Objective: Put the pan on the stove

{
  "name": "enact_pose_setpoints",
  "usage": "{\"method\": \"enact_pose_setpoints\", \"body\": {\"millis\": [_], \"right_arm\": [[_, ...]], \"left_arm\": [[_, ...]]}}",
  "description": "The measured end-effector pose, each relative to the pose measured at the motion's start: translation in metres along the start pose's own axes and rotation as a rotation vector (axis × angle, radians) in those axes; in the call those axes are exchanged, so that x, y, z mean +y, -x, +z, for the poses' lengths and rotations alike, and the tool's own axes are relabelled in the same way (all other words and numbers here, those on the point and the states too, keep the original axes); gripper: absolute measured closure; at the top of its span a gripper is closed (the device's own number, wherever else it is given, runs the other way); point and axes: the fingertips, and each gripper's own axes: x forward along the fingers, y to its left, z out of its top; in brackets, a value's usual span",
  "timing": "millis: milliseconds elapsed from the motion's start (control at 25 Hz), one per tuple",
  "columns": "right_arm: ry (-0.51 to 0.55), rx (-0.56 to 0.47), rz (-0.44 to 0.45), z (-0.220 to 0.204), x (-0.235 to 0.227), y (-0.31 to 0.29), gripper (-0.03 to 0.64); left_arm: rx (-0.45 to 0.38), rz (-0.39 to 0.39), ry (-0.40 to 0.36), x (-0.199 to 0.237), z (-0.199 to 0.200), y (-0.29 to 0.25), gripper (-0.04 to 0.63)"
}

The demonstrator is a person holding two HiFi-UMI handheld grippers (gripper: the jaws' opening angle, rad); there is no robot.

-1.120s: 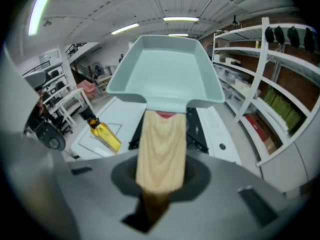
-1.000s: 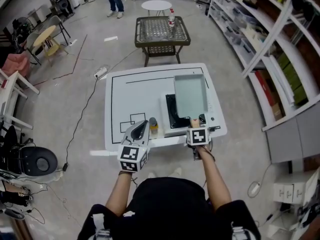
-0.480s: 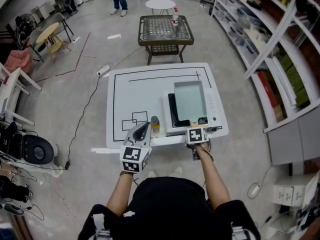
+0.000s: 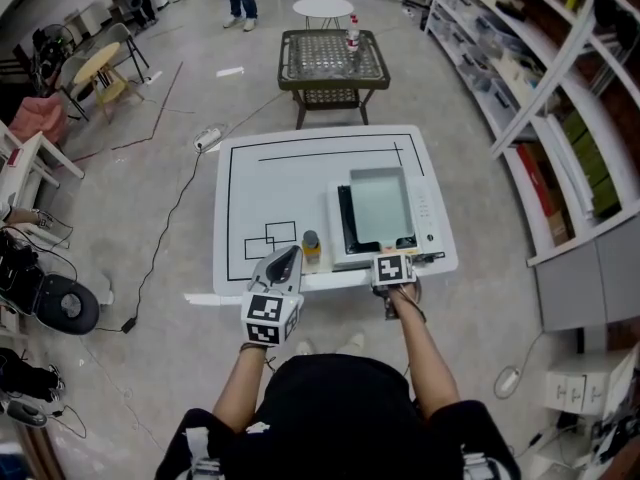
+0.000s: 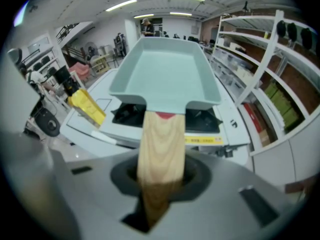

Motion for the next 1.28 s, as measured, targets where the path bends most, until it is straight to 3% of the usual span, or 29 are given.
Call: {"method": "enact_pose_setpoints", "body": {"millis": [360,600,840,1080,1280], "right_arm": [[0.006,0.031,-0.015,-0.005,-0.001,-0.004,0.518],[-0.033,0.032,0.026,0.001,0.005,0.004,0.512],[-0.082,-0.022,0.094,0.016,0.009,0.017,0.462],[-0.085,-0.077,0.059,0.032,0.0,0.037,0.439],[-0.112,-0.16,0.096,0.042,0.003,0.05,0.439]], "left_arm": [[0.006,0.002,0.002,-0.002,-0.006,-0.001,0.571],[0.009,-0.004,0.003,-0.006,-0.004,0.001,0.571],[0.002,-0.011,0.002,-0.01,-0.004,0.001,0.571],[0.0,-0.023,-0.005,-0.014,-0.001,0.002,0.571],[-0.006,-0.028,-0.015,-0.018,0.001,0.004,0.571]]}}
